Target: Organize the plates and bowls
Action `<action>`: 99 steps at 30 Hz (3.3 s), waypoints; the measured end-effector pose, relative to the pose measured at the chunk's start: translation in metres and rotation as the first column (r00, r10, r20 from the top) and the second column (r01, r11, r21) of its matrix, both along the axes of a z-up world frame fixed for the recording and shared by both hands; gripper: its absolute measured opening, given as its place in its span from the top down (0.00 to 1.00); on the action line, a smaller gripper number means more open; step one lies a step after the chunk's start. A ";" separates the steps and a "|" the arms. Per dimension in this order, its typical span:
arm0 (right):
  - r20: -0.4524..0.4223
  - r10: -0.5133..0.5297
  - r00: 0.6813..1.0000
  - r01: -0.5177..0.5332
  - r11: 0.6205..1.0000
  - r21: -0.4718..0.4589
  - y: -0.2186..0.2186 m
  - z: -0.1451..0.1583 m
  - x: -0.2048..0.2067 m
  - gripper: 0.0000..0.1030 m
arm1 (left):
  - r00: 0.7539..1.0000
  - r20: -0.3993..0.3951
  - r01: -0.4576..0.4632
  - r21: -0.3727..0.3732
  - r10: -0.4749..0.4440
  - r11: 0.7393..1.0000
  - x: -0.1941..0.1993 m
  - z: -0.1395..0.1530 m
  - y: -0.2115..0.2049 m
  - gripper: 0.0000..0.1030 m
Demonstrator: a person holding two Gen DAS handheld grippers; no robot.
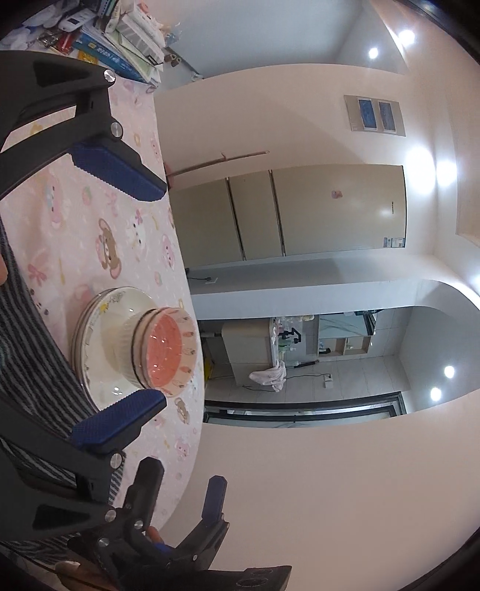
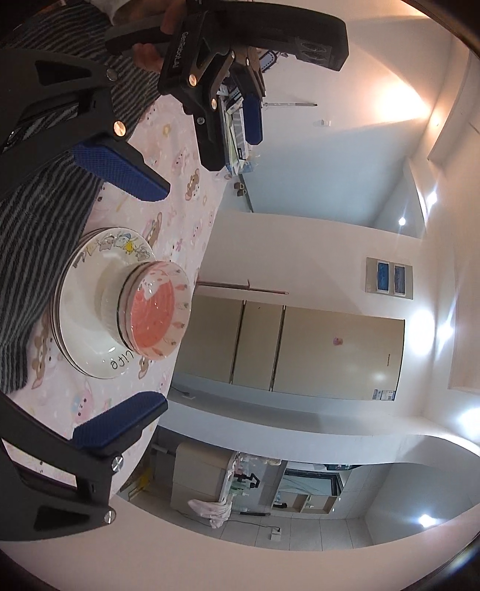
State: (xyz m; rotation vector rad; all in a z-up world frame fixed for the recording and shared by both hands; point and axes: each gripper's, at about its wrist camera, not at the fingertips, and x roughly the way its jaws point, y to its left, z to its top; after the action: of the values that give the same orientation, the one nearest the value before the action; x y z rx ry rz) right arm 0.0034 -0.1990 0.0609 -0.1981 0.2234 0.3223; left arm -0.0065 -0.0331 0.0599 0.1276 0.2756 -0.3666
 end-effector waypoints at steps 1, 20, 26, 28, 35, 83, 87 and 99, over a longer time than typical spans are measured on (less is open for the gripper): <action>-0.002 -0.004 1.000 0.004 1.000 0.006 0.002 -0.005 0.001 0.00 | 1.000 -0.010 -0.017 0.004 0.017 1.000 0.001 -0.005 0.001 0.00; -0.107 -0.052 0.993 0.054 0.999 0.007 -0.002 -0.061 0.011 0.00 | 0.992 -0.121 -0.029 0.006 0.030 1.000 0.004 -0.056 0.009 0.00; -0.132 -0.057 0.990 0.058 0.998 0.000 0.001 -0.065 0.013 0.00 | 0.993 -0.115 -0.035 0.013 0.036 0.999 0.003 -0.056 0.008 0.00; -0.120 -0.057 0.991 0.058 0.998 0.004 0.001 -0.064 0.011 0.00 | 0.992 -0.118 -0.034 0.018 0.036 0.999 0.003 -0.056 0.007 0.00; -0.122 -0.057 0.991 0.059 0.998 0.009 0.000 -0.064 0.010 0.00 | 0.992 -0.122 -0.031 0.041 0.036 0.999 0.003 -0.057 0.002 0.00; -0.140 -0.074 0.987 0.077 0.997 0.014 0.000 -0.064 0.012 0.00 | 0.995 -0.100 -0.006 0.122 0.018 0.992 0.001 -0.059 -0.009 0.00; -0.144 -0.073 0.987 0.076 0.997 0.011 0.000 -0.064 0.012 0.00 | 0.995 -0.101 -0.006 0.123 0.019 0.992 0.002 -0.060 -0.008 0.00; -0.144 -0.073 0.987 0.075 0.997 0.007 0.002 -0.064 0.013 0.00 | 0.995 -0.103 -0.006 0.125 0.019 0.992 0.003 -0.060 -0.008 0.00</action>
State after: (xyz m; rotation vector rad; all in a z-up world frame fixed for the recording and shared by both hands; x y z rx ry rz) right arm 0.0160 -0.1969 -0.0036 -0.1539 0.3701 0.2641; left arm -0.0038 -0.0407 -0.0004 0.2301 0.4019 -0.3440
